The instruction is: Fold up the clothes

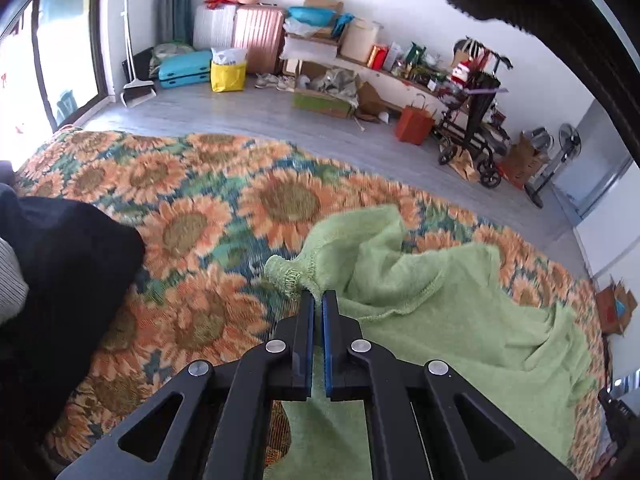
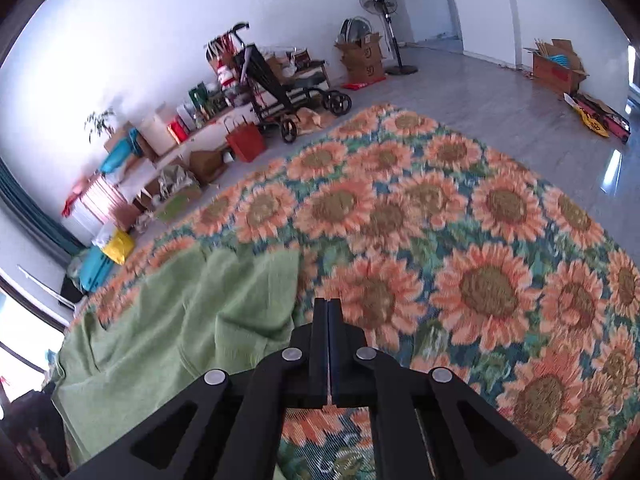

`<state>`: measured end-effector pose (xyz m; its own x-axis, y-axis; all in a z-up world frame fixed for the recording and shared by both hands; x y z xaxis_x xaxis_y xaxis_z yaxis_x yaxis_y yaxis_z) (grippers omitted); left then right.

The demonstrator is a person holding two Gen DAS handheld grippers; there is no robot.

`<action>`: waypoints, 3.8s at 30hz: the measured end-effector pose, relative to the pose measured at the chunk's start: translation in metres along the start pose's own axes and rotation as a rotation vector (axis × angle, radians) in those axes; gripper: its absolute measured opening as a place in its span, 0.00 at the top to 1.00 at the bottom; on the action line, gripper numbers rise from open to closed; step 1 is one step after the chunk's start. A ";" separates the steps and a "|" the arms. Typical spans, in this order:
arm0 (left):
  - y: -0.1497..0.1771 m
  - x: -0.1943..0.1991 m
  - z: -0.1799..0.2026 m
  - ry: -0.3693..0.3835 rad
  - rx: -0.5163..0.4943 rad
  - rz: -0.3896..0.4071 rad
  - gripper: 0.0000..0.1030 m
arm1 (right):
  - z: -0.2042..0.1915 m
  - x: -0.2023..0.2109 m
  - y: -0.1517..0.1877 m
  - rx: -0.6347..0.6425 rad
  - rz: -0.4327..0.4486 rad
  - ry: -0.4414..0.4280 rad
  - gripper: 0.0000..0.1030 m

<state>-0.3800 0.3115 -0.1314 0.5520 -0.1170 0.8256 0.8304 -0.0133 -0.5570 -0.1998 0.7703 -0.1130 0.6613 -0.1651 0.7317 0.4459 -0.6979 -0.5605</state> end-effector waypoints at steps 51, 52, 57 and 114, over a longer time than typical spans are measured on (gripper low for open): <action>0.103 0.191 -0.105 0.357 0.048 0.095 0.97 | -0.038 0.223 0.122 0.096 0.206 -0.435 0.94; 0.113 0.192 -0.109 0.357 0.035 0.093 0.97 | -0.035 0.229 0.132 0.081 0.211 -0.447 0.94; 0.156 0.189 -0.133 0.318 0.007 0.082 0.97 | -0.027 0.245 0.182 0.078 0.216 -0.476 0.94; 0.263 0.184 -0.210 0.163 0.215 0.074 0.68 | 0.076 0.241 0.306 -0.023 0.087 -0.274 0.68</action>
<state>-0.0756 0.0781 -0.1449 0.6063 -0.2682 0.7486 0.7952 0.2103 -0.5687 0.1421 0.5697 -0.1375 0.8364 -0.0329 0.5471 0.3682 -0.7057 -0.6053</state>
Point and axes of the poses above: each gripper's, at about its wrist camera, not at the fingertips, and x roughly against the way its jaws point, z to its right, y to its underside, the point moved 8 cm from there along -x, roughly the way its jaws point, and after that the axes turned 8 degrees about -y, right-handed, at the moved point
